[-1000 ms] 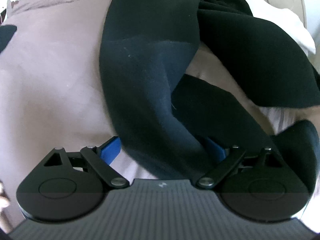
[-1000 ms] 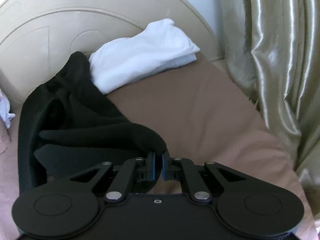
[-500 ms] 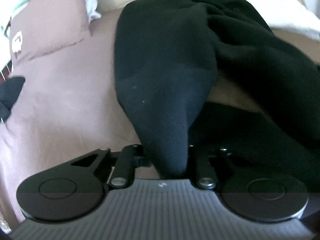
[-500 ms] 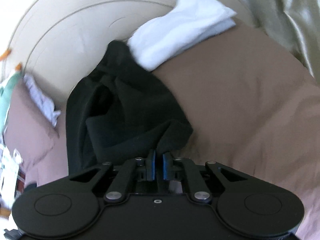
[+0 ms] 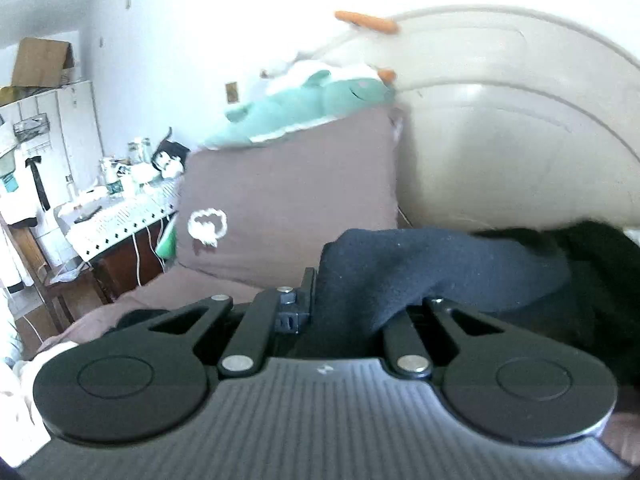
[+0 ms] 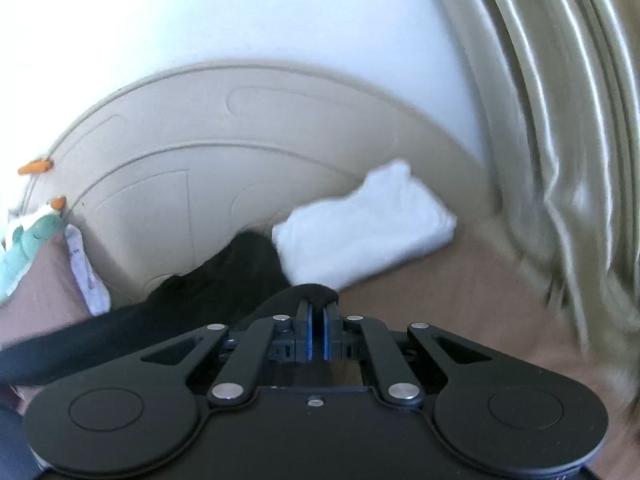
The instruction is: Fold clothes
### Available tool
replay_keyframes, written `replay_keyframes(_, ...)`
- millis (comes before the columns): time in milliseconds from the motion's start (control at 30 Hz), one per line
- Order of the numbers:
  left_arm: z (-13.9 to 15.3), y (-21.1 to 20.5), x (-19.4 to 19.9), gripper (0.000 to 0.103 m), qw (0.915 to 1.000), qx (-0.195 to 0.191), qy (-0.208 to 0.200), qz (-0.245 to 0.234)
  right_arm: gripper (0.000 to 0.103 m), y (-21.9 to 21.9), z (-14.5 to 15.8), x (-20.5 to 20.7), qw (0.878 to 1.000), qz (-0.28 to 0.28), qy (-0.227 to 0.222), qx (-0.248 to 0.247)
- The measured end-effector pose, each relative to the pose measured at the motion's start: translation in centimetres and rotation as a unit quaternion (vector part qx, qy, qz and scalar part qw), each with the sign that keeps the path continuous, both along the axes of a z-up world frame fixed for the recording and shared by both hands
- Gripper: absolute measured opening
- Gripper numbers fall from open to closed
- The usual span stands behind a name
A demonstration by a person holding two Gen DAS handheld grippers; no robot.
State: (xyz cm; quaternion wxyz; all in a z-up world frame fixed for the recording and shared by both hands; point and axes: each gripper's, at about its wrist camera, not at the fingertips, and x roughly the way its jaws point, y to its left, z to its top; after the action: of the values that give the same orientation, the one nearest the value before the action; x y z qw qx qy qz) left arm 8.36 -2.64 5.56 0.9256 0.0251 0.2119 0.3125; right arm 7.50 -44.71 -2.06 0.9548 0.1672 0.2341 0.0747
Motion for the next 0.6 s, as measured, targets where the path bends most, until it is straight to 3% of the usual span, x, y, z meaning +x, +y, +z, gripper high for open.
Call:
replay_keyframes(67,-4.0,0.1,0.8,0.013,0.9954,-0.042,0.085,-0.017,0.008,0.4,-0.5,0.7,1.0,0.007,0.023,-0.018)
replay_keyframes(133,-8.0,0.1,1.6,0.018,0.9816,-0.083,0.169,-0.034,0.008,1.1,-2.4,1.4,0.998,0.006,0.057,-0.037)
replay_keyframes(200,-12.1,0.2,2.3,0.02,0.9588,-0.123,0.251,-0.051,0.008,2.1,-4.7,2.3,0.993,0.006,0.096,-0.074)
replay_keyframes(267,-16.1,0.2,3.1,0.022,0.9271,-0.162,0.331,-0.067,0.008,2.0,-5.7,3.0,0.99,-0.005,0.117,-0.079)
replay_keyframes(300,-17.1,-0.1,3.2,0.025,0.9201,-0.165,0.348,-0.073,0.008,1.8,-6.0,3.3,0.989,-0.01,0.125,-0.077)
replay_keyframes(367,-16.1,-1.8,2.4,0.025,0.9378,-0.112,0.319,-0.08,0.008,1.6,-6.7,3.8,0.987,-0.021,0.14,-0.075)
replay_keyframes(433,-14.3,-4.1,1.6,0.031,0.9519,-0.031,0.293,-0.084,0.008,1.4,-6.9,4.2,0.986,-0.031,0.15,-0.067)
replay_keyframes(467,-13.3,-5.1,1.0,0.042,0.9572,-0.009,0.274,-0.092,0.008,1.4,-6.6,4.1,0.986,-0.036,0.153,-0.055)
replay_keyframes(500,-12.2,-6.0,0.2,0.055,0.9622,-0.007,0.25,-0.109,0.008,1.2,-6.3,3.6,0.985,-0.041,0.165,-0.02)
replay_keyframes(533,-11.3,-6.8,-0.6,0.06,0.9657,-0.009,0.227,-0.126,0.008,1.0,-6.1,3.0,0.982,-0.047,0.18,0.026)
replay_keyframes(600,-10.1,-8.2,-2.4,0.081,0.9689,-0.02,0.186,-0.162,0.008,1.1,-5.4,1.4,0.972,-0.001,0.187,0.14)
